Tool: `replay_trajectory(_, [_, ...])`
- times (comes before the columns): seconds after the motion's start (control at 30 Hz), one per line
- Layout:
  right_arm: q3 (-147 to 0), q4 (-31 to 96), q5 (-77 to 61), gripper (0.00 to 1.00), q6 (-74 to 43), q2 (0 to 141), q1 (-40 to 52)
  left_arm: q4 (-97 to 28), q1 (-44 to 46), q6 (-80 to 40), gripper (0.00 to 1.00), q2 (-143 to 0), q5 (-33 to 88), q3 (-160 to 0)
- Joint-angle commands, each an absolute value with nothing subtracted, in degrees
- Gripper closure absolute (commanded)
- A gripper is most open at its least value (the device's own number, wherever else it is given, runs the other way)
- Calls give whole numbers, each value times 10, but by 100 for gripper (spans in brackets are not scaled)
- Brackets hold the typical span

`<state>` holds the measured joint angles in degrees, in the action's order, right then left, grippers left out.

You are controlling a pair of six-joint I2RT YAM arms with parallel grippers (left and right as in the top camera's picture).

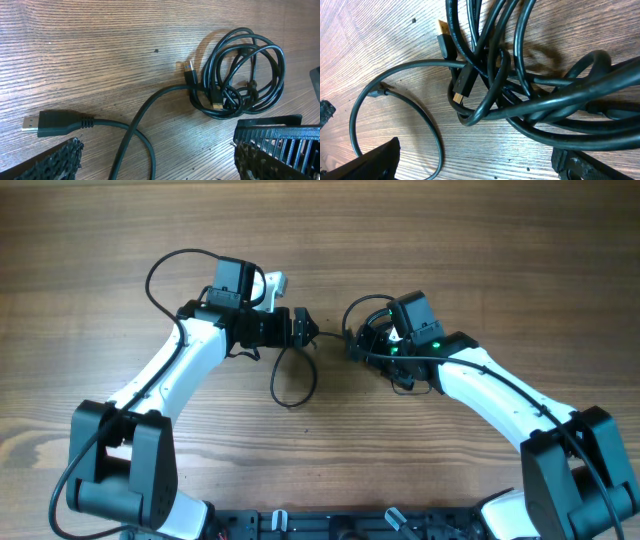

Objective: Untangle cables

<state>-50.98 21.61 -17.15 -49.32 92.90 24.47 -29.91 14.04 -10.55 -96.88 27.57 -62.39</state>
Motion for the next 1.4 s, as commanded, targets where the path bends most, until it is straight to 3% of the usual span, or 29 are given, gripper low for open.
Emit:
replay_trajectory(0.0, [-509,215,-180,0,-484,919,244,-297,142,-94,0,-975,284,-617])
replay_trajectory(0.03, [-509,215,-180,0,-484,919,244,-297,142,-94,0,-975,284,-617])
replay_trajectory(0.07, [-509,215,-180,0,-484,919,244,-296,142,-94,6,-975,284,-617])
replay_trajectory(0.1, [-509,215,-181,0,-484,919,244,-293,142,-94,29,-975,284,-617])
replay_trajectory(0.13, [-509,215,-180,0,-484,919,244,-290,142,-94,69,-975,284,-617])
replay_trajectory(0.17, [-509,215,-180,0,-484,919,244,-289,142,-94,87,-975,284,-617])
replay_trajectory(0.2, [-509,215,-180,0,-484,919,244,-289,142,-94,89,-975,284,-617])
replay_trajectory(0.3, [-509,189,-181,0,-487,919,244,-288,142,-94,93,-975,284,-617])
replay_trajectory(0.37, [-509,153,-197,2,-548,919,244,-284,142,-94,93,-975,284,-617])
replay_trajectory(0.4, [-509,142,-212,63,-561,919,244,-280,142,-94,93,-975,284,-617])
replay_trajectory(0.43, [-509,140,-196,86,-627,922,254,-277,142,-95,93,-975,284,-617])
replay_trajectory(0.57, [-509,123,-133,92,-707,942,282,-274,142,-97,88,-975,285,-617])
replay_trajectory(0.87, [-509,69,-95,77,-746,1010,291,-274,142,-99,83,-975,285,-617])
replay_trajectory(0.9, [-509,63,-95,96,-745,1022,291,-274,142,-99,83,-975,285,-617])
replay_trajectory(0.93, [-509,69,-97,96,-738,1026,291,-274,142,-99,82,-975,285,-617])
replay_trajectory(1.07, [-509,85,-177,96,-593,1025,291,-274,142,-98,69,-975,285,-617])
replay_trajectory(1.37, [-550,293,-275,96,-428,1022,273,-274,142,-98,65,-975,285,-617])
